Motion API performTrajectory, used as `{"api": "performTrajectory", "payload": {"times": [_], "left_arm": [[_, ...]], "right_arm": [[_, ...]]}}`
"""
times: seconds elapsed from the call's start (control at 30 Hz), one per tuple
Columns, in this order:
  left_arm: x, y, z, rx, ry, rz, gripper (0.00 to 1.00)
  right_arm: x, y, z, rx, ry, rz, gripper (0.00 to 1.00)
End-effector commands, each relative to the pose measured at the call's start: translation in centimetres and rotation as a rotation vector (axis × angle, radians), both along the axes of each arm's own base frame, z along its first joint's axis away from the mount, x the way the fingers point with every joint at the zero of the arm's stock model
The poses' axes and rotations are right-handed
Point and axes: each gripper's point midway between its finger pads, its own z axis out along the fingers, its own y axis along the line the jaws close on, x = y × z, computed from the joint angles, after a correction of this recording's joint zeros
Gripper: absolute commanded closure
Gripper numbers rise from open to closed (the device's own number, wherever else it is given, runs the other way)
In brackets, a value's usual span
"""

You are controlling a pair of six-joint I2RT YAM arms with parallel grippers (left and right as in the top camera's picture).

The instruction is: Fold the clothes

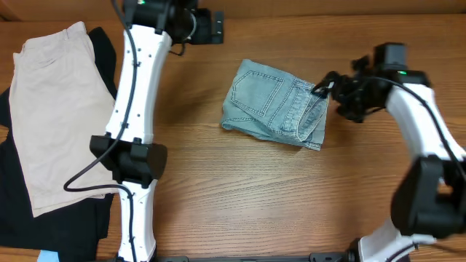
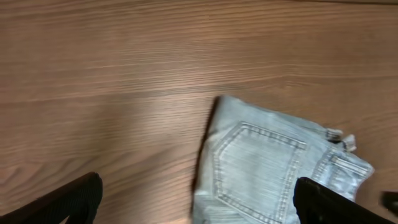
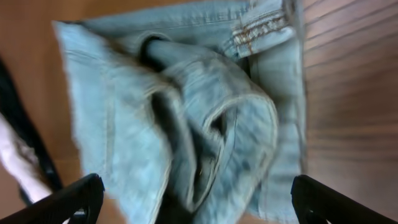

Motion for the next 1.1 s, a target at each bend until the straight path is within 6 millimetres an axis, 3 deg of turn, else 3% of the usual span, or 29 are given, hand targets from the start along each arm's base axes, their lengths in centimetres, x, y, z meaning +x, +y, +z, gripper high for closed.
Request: {"api": "performTrajectory", "payload": {"times": [0.0, 0.23, 0.4, 0.47, 0.5, 0.53, 0.6, 0.73, 0.87, 0.97, 1.07], "left_arm": [[-0.2, 0.7, 1.1, -0.008, -0.013, 0.022, 0.0], [-0.2, 2.1, 0.7, 0.032, -0.003, 0.044, 0.0], [-0.2, 2.2, 0.5, 0.036, 0.002, 0.045, 0.0], [-0.2, 2.2, 0.4, 0.036, 0.004, 0.045, 0.0], [-0.2, 2.2, 0.4, 0.037, 0.006, 0.045, 0.0], [-0.2, 2.2, 0.3, 0.037, 0.007, 0.045, 0.0], [-0.3, 2.2, 0.2, 0.038, 0.011, 0.045, 0.0], [-0.3, 2.2, 0.2, 0.038, 0.013, 0.045, 0.0], [-0.3, 2.2, 0.2, 0.038, 0.013, 0.044, 0.0], [-0.3, 2.2, 0.2, 0.038, 0.012, 0.045, 0.0], [-0.2, 2.4, 0.2, 0.049, 0.01, 0.052, 0.0]], "right_arm": [[0.2, -0.3, -3.6, -0.05, 0.091, -0.07, 0.0], [0.5, 0.0, -8.8, -0.149, 0.178, -0.109, 0.0], [0.8, 1.6, -10.6, -0.196, 0.172, -0.065, 0.01], [1.0, 2.2, -10.5, -0.202, 0.156, -0.051, 0.27], [1.1, 2.6, -10.5, -0.2, 0.15, -0.048, 0.59], [1.2, 2.8, -10.5, -0.196, 0.151, -0.061, 0.8], [1.4, 3.0, -10.4, -0.182, 0.16, -0.104, 0.96], [2.0, 2.8, -10.2, -0.154, 0.16, -0.171, 0.96], [3.2, 1.1, -10.0, -0.126, 0.139, -0.254, 0.96], [4.4, -1.9, -9.6, -0.084, 0.123, -0.357, 0.96], [5.5, -6.2, -9.1, -0.031, 0.102, -0.496, 0.96]]}}
